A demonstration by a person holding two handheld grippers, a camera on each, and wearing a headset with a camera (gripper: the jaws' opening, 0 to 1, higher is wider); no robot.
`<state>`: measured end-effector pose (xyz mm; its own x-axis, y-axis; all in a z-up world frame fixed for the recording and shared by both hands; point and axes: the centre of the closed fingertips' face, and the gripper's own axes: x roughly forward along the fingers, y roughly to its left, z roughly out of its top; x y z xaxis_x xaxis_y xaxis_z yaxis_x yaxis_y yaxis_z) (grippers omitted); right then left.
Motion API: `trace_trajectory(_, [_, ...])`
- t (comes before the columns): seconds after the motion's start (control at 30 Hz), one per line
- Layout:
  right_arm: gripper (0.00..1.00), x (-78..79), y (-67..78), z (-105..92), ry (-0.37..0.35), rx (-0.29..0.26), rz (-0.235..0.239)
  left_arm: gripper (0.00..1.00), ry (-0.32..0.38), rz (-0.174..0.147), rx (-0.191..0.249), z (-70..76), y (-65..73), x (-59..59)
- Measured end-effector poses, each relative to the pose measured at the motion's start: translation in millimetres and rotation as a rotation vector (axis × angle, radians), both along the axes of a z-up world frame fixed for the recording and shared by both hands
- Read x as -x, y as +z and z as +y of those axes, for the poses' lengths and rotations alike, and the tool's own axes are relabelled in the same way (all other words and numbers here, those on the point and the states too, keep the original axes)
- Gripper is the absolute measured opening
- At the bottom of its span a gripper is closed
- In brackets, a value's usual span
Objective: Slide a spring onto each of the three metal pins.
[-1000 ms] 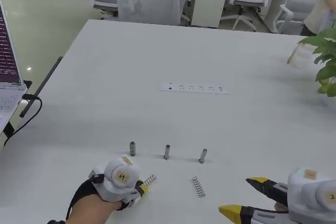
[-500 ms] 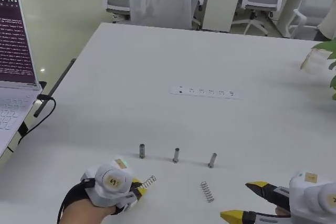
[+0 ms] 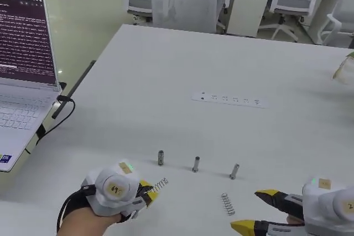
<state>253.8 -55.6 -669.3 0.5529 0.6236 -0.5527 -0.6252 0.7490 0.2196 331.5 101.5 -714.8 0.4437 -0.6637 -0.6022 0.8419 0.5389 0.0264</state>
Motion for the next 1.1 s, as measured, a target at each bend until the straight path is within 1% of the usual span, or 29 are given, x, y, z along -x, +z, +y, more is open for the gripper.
trace_trajectory(0.27, [0.59,-9.3,2.0,22.0,0.063,-0.024,0.0,0.02,0.013,-0.028,0.026,5.1,17.9,2.3])
trace_trajectory(0.53, [0.58,-16.7,3.8,41.0,0.116,-0.038,-0.002,0.02,0.018,-0.049,0.041,8.7,30.4,3.2])
trace_trajectory(0.8, [0.56,-23.7,4.2,52.1,0.155,-0.062,0.008,0.02,0.008,-0.072,0.052,4.2,42.0,6.7])
trace_trajectory(0.97, [0.55,-28.4,6.8,55.3,0.156,-0.084,0.006,0.02,-0.009,-0.075,0.046,1.2,41.4,9.2])
trace_trajectory(1.1, [0.55,-30.8,7.2,57.4,0.165,-0.086,0.005,0.02,-0.021,-0.084,0.05,-3.5,47.4,11.8])
